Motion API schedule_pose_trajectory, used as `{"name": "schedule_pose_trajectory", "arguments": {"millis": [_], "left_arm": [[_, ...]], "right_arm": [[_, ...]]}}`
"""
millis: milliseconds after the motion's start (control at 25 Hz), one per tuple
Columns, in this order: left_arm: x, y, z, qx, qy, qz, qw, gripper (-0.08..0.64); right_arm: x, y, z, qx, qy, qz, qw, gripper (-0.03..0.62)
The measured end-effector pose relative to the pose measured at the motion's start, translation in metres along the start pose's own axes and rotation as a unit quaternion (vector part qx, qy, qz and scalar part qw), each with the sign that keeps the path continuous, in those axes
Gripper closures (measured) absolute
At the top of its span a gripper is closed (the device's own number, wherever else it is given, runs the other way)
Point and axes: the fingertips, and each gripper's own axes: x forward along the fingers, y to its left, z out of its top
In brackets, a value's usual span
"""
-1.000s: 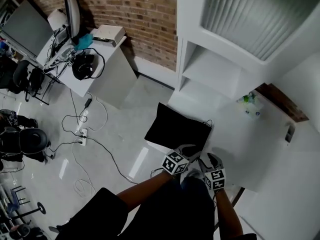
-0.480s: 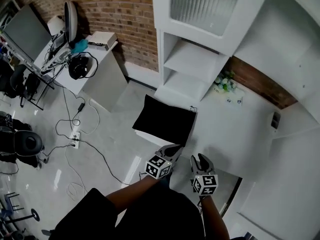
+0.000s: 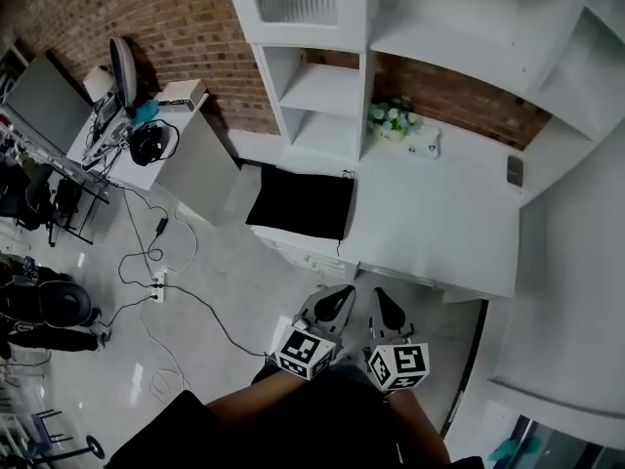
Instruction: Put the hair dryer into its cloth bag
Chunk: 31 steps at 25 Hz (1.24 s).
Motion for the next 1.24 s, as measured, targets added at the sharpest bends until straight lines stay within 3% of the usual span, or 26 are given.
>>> {"name": "schedule_pose_trajectory", "arguments": {"millis": [240, 440, 720, 1240], "left_arm": [[-0.044, -0.054, 0.028, 0.044, -0.034, 0.008, 0.9984, 0.543], [-0.051, -0.076, 0.041, 0.053, -0.061, -0.002, 0.9968, 0.543], [-0.060, -0.084, 0.056, 0.068, -0.083, -0.002, 0.9942, 0.543], [-0.076, -0.088, 0.044, 0.074, -0.072, -0.013, 0.9946, 0.543]], "right_arm": [[-0.070, 0.030, 0.025, -0.044, -0.060, -0.036, 0.997, 0.575], [-0.090, 0.032, 0.033, -0.060, -0.062, -0.055, 0.995, 0.575], [-0.098, 0.034, 0.038, -0.072, -0.068, -0.072, 0.992, 0.575], [-0.103, 0.053, 0.027, -0.080, -0.064, -0.063, 0.993, 0.575]]}}
